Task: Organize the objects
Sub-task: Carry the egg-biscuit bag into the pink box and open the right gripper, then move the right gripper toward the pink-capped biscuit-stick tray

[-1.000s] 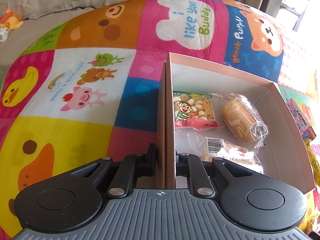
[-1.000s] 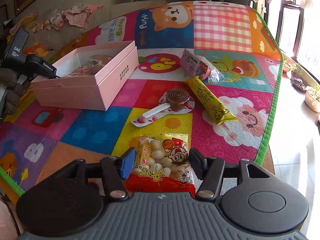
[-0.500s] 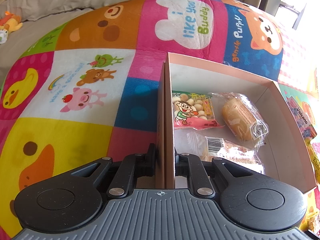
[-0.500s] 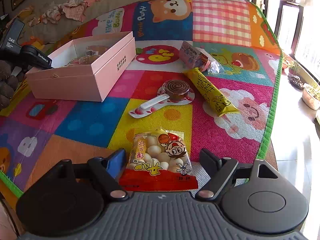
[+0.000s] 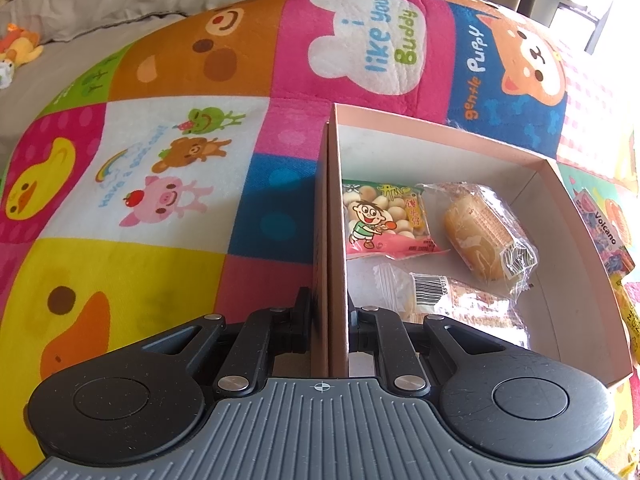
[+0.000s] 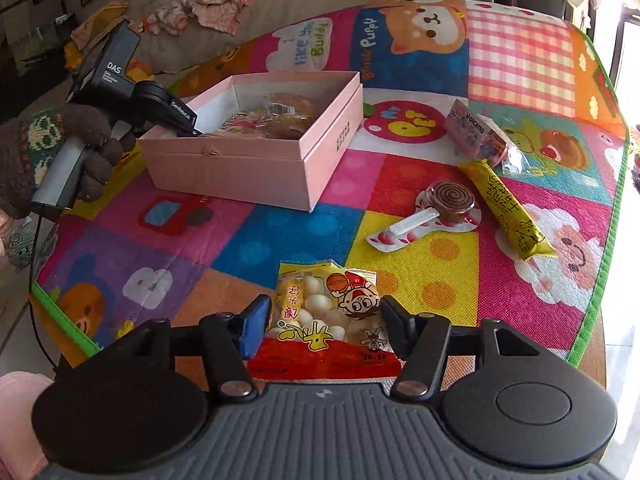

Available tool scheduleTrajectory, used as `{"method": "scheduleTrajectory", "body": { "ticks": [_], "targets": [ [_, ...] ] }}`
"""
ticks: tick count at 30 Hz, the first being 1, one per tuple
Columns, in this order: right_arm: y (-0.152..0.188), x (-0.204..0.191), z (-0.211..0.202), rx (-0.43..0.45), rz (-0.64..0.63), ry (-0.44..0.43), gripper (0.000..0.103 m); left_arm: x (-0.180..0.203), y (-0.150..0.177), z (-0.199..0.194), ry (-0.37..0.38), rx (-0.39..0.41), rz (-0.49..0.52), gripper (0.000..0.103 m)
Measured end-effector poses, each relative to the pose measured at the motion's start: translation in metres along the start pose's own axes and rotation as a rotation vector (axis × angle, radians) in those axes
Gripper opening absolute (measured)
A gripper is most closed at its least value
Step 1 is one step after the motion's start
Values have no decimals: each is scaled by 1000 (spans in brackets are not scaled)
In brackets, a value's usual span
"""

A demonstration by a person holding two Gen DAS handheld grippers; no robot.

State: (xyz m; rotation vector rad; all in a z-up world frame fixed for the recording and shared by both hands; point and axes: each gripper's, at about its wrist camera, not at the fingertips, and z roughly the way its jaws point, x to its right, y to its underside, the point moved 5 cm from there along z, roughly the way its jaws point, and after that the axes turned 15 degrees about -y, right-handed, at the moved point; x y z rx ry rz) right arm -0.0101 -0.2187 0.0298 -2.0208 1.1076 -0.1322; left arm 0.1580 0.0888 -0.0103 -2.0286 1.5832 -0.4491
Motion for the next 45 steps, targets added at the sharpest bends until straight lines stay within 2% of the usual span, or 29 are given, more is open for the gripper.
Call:
{"method": "scheduleTrajectory", "body": {
  "ticks": [5, 10, 13, 18, 20, 23, 27, 32, 37, 41, 45],
  "targets": [
    [-43, -31, -25, 83, -95, -82, 59, -1, 1, 0, 11, 4, -9, 14],
    [-100, -47, -36, 192, -153, -116, 59, -3, 1, 1, 18, 8, -12, 15],
    [-128, -46, -23, 230, -169, -95, 59, -4, 1, 1, 23, 10, -14, 14],
    [-153, -30, 20, 229, -130, -50, 59, -5, 2, 1, 25, 12, -15, 14],
    [-157, -25, 39, 244, -152, -9, 60, -5, 2, 1, 26, 14, -14, 15],
    [-157, -11, 59, 223, -119, 16, 74, -4, 2, 1, 27, 14, -14, 15],
    [-148, 11, 48, 239, -66, 26, 74, -3, 2, 0, 26, 18, -11, 14],
    [-122, 61, 11, 263, 15, 157, 74, -3, 3, 0, 29, 21, -15, 15],
    [-87, 125, -11, 238, 144, 299, 74, -3, 3, 0, 25, 19, -11, 14],
    [-84, 163, -3, 201, 178, 338, 74, -3, 2, 0, 20, 16, -9, 14],
    [-108, 179, 32, 141, 89, 373, 74, -2, 2, 0, 16, 14, -7, 14]
  ]
}}
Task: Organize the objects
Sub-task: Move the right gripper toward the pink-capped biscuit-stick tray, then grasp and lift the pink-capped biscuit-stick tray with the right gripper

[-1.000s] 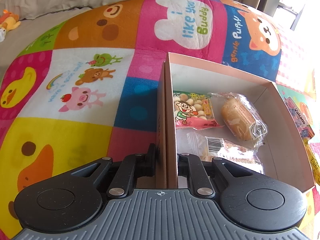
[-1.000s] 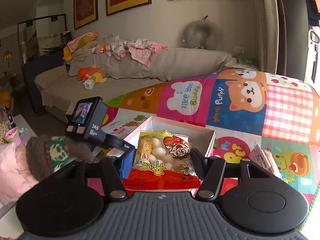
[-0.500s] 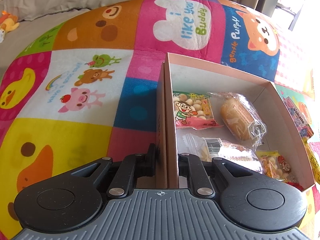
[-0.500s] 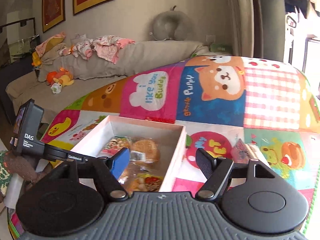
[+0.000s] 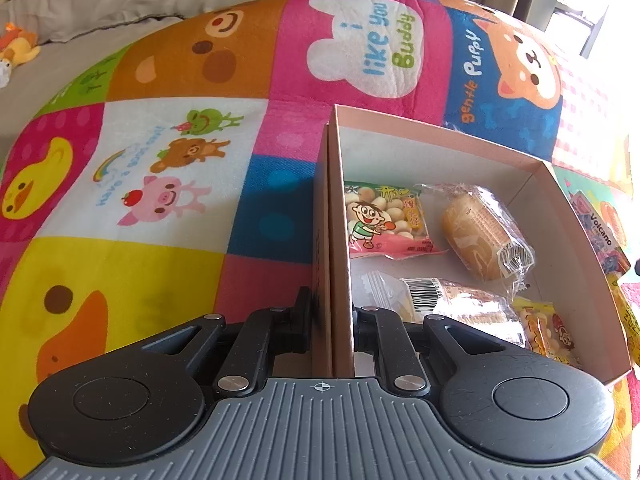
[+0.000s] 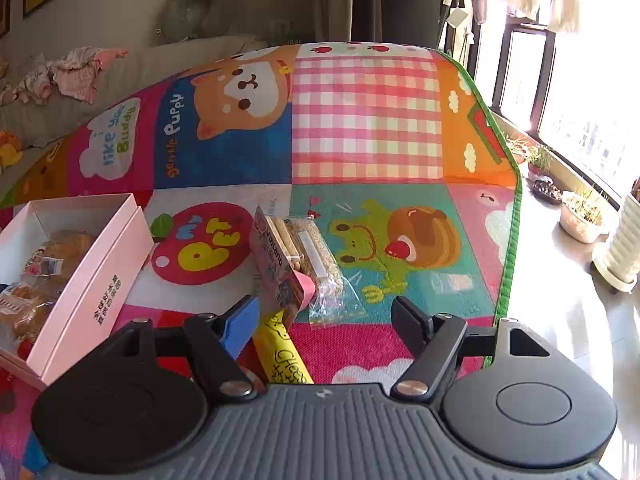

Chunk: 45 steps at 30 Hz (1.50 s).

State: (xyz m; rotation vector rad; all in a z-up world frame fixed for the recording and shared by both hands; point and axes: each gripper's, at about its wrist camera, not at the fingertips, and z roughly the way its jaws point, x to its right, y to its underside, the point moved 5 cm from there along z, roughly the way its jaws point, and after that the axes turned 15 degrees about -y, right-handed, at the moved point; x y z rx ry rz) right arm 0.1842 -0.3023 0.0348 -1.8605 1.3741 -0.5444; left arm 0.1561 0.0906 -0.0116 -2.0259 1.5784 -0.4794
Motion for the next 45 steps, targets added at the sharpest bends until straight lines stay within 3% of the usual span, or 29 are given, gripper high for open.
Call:
{"method": "scheduleTrajectory", "body": {
  "ticks": [5, 8, 9, 12, 14, 18, 22, 23, 26, 28, 30, 32, 34, 35, 38, 39, 42, 45],
  "targets": [
    [-20, -25, 54, -54, -113, -30, 65, 0, -1, 0, 0, -6, -3, 14],
    [-22, -31, 77, -101, -80, -39, 58, -1, -1, 1, 7, -8, -5, 15],
    [-24, -32, 73, -85, -40, -76, 58, -2, -1, 1, 9, -9, -6, 15],
    [-33, -37, 48, -37, 106, -348, 54, -2, -1, 1, 8, -7, -3, 14],
    [-39, -37, 38, -2, 103, -318, 55, -1, 0, 1, 6, -5, 0, 14],
    [-42, -46, 41, -11, -73, -194, 56, -2, 0, 1, 16, -1, -3, 15],
    [-29, -62, 60, -111, -170, -271, 60, -3, 1, 1, 16, -1, -2, 15],
    [-24, -67, 65, -134, -200, -282, 65, -3, 1, 1, 16, -1, -2, 15],
    [-11, -78, 82, -190, -266, -269, 69, -3, 1, 1, 16, 0, -3, 15],
    [-10, -77, 89, -207, -230, -260, 65, -3, 0, 1, 16, -2, -6, 15],
    [-16, -67, 91, -214, -120, -254, 47, -3, 0, 1, 14, -1, -6, 15],
    [-19, -54, 92, -209, -27, -209, 42, -2, 0, 1, 15, -1, -7, 15],
    [-17, -50, 88, -212, 7, -193, 42, -2, 0, 1, 15, 0, -6, 15],
    [-15, -52, 83, -221, 20, -229, 42, -2, 0, 1, 16, 1, -7, 15],
    [-8, -69, 63, -241, 62, -441, 43, -1, 0, 0, 16, 1, -11, 15],
    [-9, -75, 54, -223, 49, -463, 44, -2, 0, 1, 17, 2, -10, 15],
    [-13, -84, 42, -156, -43, -367, 55, -2, 0, 1, 15, 3, -9, 15],
    [-15, -90, 52, -153, -48, -317, 55, -2, 0, 0, 16, 5, -10, 15]
  ]
}}
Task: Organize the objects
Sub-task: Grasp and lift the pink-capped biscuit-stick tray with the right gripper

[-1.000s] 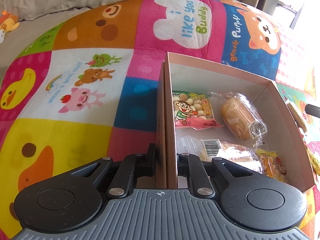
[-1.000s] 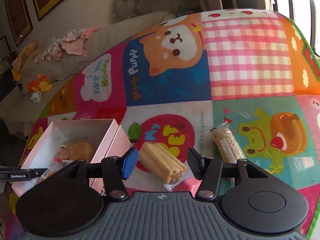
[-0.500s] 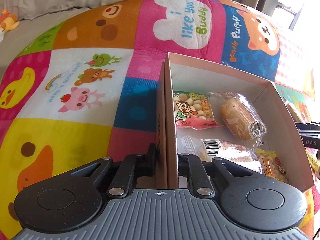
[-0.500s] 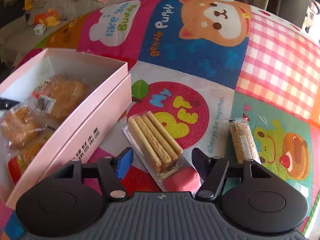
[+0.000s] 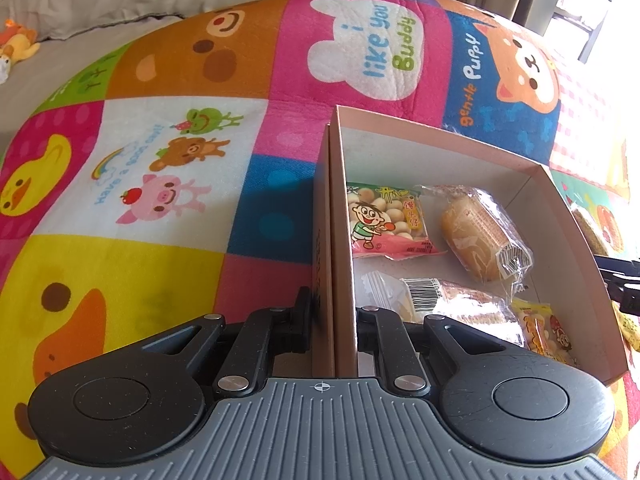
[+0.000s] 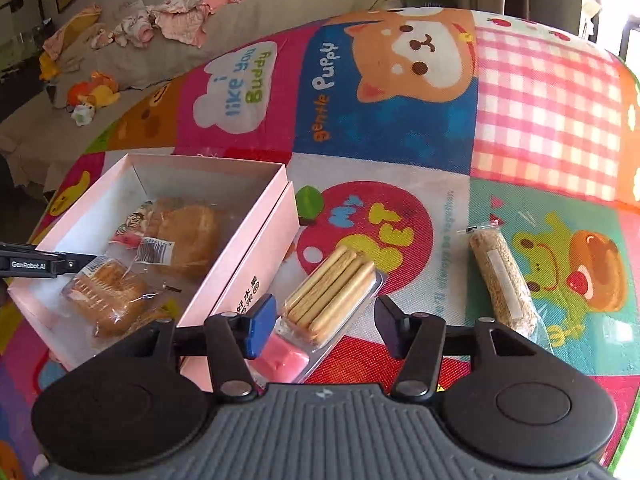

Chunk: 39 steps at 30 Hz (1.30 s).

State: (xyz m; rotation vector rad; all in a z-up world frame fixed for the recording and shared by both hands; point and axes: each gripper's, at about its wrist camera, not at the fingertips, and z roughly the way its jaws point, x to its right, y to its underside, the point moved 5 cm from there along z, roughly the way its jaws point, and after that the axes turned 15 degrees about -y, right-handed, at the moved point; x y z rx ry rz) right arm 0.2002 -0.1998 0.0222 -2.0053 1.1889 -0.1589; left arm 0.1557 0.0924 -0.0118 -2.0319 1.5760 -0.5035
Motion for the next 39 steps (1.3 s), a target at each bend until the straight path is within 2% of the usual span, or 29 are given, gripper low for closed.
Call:
{"method": "scheduleTrajectory", "body": {
  "ticks": [6, 8, 13, 19, 25, 29, 30, 35, 39],
  "targets": [
    [-2, 26, 28, 26, 190, 11, 55, 1, 0, -1, -7, 8, 18, 15],
    [-4, 25, 31, 40, 161, 34, 54, 0, 1, 0, -2, 4, 14, 15],
    [-3, 27, 32, 6, 12, 183, 54, -1, 1, 0, 3, 5, 10, 15],
    [2, 33, 25, -3, 70, 159, 54, -1, 2, 0, 3, 5, 10, 15],
    [-1, 29, 33, 14, 66, 163, 56, -1, 2, 0, 3, 4, 9, 15],
    [3, 21, 29, 14, 35, 143, 42, -1, 2, 0, 3, 4, 11, 15],
    [5, 18, 25, 10, 29, 137, 35, -1, 2, 0, 3, 4, 10, 15],
    [30, -5, -3, -7, 13, 100, 32, -1, 3, 1, 7, -1, 11, 15],
    [54, -29, -49, 22, 20, 45, 32, -1, 1, 1, 4, -5, 15, 15]
  ]
}}
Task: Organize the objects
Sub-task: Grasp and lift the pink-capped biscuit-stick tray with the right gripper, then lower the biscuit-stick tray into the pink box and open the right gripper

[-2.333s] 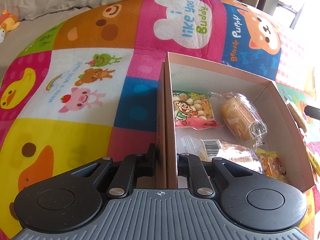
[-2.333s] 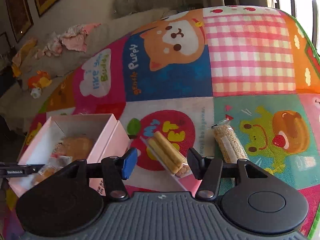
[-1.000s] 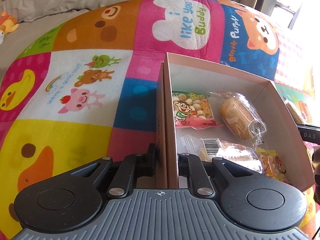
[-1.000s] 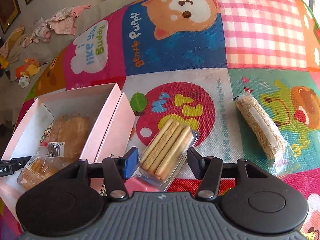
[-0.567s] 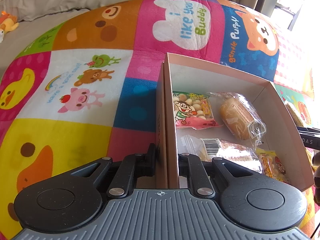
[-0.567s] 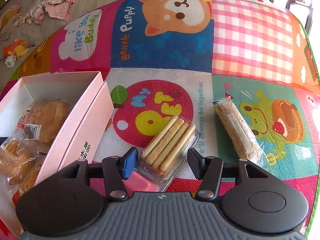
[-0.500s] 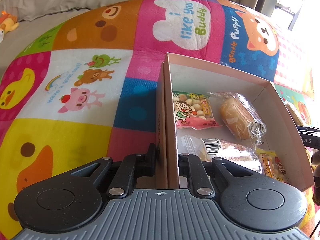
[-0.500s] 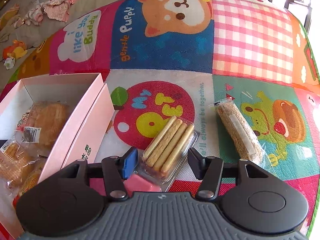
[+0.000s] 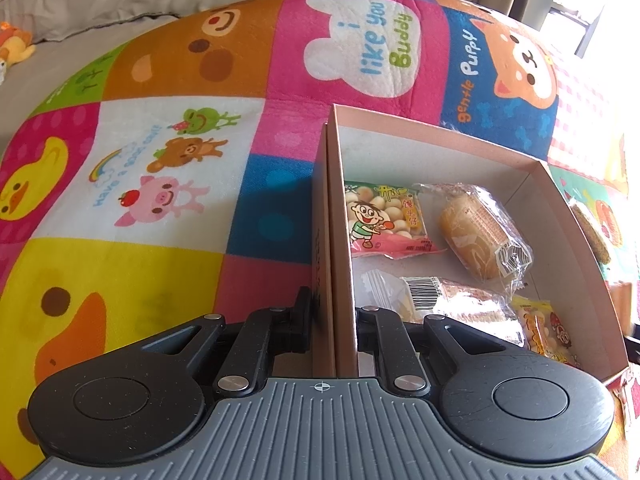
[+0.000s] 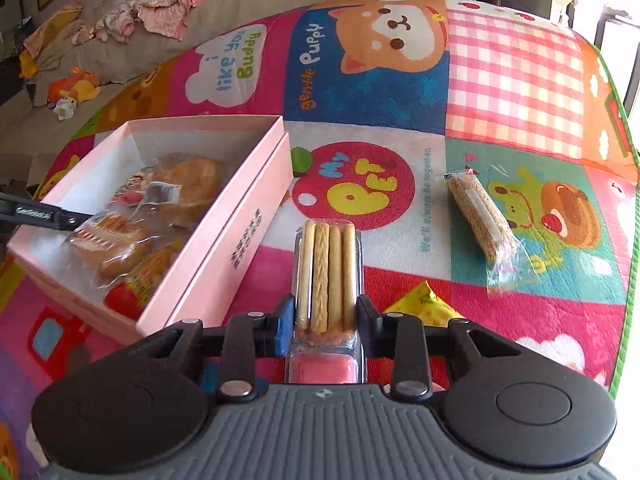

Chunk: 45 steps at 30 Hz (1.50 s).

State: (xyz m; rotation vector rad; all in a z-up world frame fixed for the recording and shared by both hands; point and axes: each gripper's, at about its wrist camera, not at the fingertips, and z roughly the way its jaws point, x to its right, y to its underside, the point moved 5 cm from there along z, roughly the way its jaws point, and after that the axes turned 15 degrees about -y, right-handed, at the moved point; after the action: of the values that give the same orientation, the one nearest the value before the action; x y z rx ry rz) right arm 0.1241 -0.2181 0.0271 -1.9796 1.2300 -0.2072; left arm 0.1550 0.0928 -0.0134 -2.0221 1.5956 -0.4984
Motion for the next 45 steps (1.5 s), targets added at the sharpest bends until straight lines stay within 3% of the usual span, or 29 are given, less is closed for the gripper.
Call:
{"method": "scheduleTrajectory", "body": {
  "ticks": [9, 18, 26, 32, 36, 41, 45],
  "targets": [
    [34, -69, -80, 0, -83, -95, 31, 2, -2, -1, -7, -11, 11, 14],
    [-2, -115, -119, 108, -153, -220, 31, 1, -3, 0, -3, -11, 14, 15],
    [-46, -107, -68, 76, -133, -215, 31, 1, -1, 0, 6, -1, 18, 15],
    [-64, -85, 8, -20, -78, -152, 31, 1, 0, 0, 10, 6, 20, 15],
    [-69, -74, 42, -25, -83, -86, 31, 2, 0, -1, 7, 8, 26, 15],
    [-74, -66, 59, -8, -85, -63, 32, 4, 1, -2, -6, 18, 42, 15],
    [-79, -68, 43, 16, -79, -99, 31, 2, 0, -1, 3, 15, 38, 15]
  ]
}}
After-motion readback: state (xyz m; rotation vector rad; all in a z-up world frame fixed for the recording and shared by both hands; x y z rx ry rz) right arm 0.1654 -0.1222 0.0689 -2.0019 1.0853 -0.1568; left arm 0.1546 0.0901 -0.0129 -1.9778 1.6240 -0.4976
